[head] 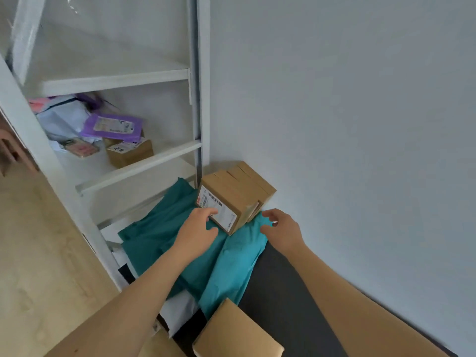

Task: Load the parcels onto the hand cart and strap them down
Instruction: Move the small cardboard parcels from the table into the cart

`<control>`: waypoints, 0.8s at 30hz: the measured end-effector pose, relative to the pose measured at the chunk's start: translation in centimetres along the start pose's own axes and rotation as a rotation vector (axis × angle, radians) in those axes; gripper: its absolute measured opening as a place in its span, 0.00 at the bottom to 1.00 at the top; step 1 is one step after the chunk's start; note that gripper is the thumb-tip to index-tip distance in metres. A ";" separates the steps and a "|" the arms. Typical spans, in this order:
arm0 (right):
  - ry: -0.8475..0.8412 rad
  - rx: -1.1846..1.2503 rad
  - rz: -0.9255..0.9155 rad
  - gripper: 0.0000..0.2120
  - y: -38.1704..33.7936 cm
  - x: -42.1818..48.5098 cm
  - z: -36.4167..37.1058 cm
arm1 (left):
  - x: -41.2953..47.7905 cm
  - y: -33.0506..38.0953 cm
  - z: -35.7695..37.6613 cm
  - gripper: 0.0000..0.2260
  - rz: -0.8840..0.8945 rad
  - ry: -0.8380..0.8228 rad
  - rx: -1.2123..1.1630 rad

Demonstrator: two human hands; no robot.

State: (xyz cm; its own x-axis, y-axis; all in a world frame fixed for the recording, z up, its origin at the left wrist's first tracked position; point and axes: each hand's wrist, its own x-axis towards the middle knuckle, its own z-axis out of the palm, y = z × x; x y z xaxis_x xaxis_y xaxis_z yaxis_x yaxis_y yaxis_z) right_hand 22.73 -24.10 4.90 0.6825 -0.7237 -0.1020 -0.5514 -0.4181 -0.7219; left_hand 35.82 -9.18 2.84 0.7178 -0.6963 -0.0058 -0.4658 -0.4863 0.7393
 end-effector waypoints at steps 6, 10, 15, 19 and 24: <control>0.079 -0.214 -0.037 0.26 -3.5 4.2 3.3 | 4.9 -2.5 -2.0 0.25 -0.021 -0.016 -0.131; 0.029 -0.309 -0.018 0.37 -4.5 6.1 4.6 | 7.1 -3.6 -2.8 0.30 -0.111 -0.030 -0.388; -0.001 -0.358 -0.031 0.38 -4.5 7.3 6.0 | 8.7 -4.6 -3.2 0.39 -0.193 -0.082 -0.474; 0.046 -0.329 -0.019 0.37 -4.6 7.4 6.5 | 9.1 -4.4 -3.2 0.37 -0.173 -0.155 -0.520; 0.065 -0.277 -0.042 0.36 -5.6 7.3 6.2 | 9.4 -4.0 -3.2 0.29 -0.161 -0.110 -0.597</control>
State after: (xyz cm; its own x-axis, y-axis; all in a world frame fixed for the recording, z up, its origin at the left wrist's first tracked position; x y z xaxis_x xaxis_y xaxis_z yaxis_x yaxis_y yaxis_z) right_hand 33.79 -23.68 3.98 0.6805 -0.7323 -0.0251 -0.6390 -0.5763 -0.5095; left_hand 46.13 -12.11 1.96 0.6826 -0.7046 -0.1939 0.0358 -0.2327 0.9719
